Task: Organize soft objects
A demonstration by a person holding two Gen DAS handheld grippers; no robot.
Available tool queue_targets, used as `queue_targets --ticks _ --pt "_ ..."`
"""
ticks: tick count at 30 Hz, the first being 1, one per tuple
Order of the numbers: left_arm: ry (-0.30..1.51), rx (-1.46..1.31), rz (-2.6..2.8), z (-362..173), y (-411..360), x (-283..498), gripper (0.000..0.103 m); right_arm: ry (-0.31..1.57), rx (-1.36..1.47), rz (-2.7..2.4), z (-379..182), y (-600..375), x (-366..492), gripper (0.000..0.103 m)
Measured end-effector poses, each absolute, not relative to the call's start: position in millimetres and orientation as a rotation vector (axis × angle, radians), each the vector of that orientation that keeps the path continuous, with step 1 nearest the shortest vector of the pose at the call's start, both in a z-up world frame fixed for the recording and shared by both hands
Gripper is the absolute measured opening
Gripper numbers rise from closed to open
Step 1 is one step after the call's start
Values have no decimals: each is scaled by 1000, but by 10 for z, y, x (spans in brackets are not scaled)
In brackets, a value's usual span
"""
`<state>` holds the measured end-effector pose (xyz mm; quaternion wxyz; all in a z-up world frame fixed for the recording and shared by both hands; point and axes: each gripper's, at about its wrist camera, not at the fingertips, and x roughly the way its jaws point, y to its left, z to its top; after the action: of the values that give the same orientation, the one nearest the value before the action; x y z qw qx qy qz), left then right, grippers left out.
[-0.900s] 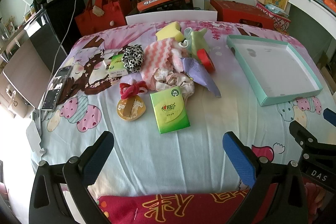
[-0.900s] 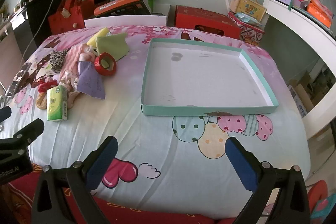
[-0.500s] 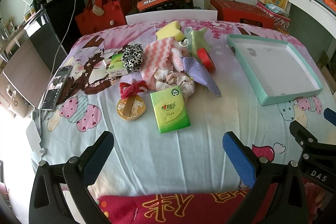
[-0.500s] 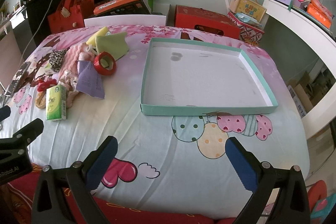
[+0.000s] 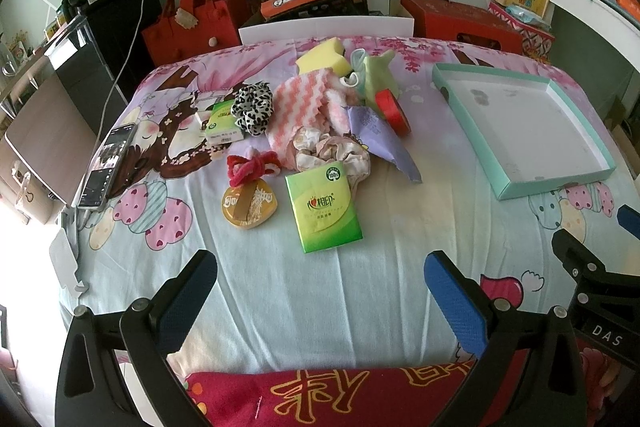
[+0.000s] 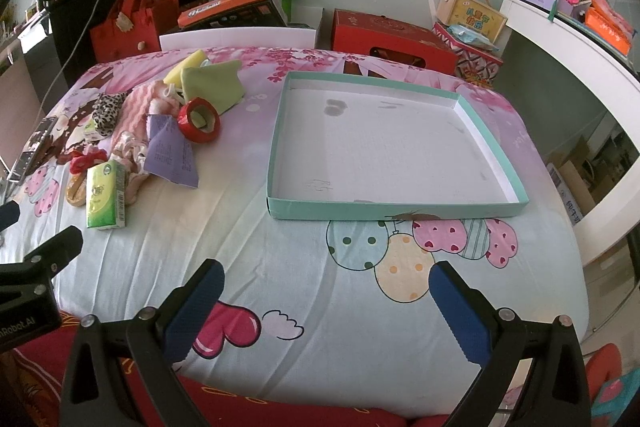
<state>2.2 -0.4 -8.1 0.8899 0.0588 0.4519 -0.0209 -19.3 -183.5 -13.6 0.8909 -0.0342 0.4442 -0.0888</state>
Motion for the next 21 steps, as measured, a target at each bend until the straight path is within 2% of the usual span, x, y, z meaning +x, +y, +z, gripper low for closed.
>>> queue_targets --ticks 21 --pt "941 122 -44 -76 -1 27 103 924 -75 -187 -135 -1825 -189 103"
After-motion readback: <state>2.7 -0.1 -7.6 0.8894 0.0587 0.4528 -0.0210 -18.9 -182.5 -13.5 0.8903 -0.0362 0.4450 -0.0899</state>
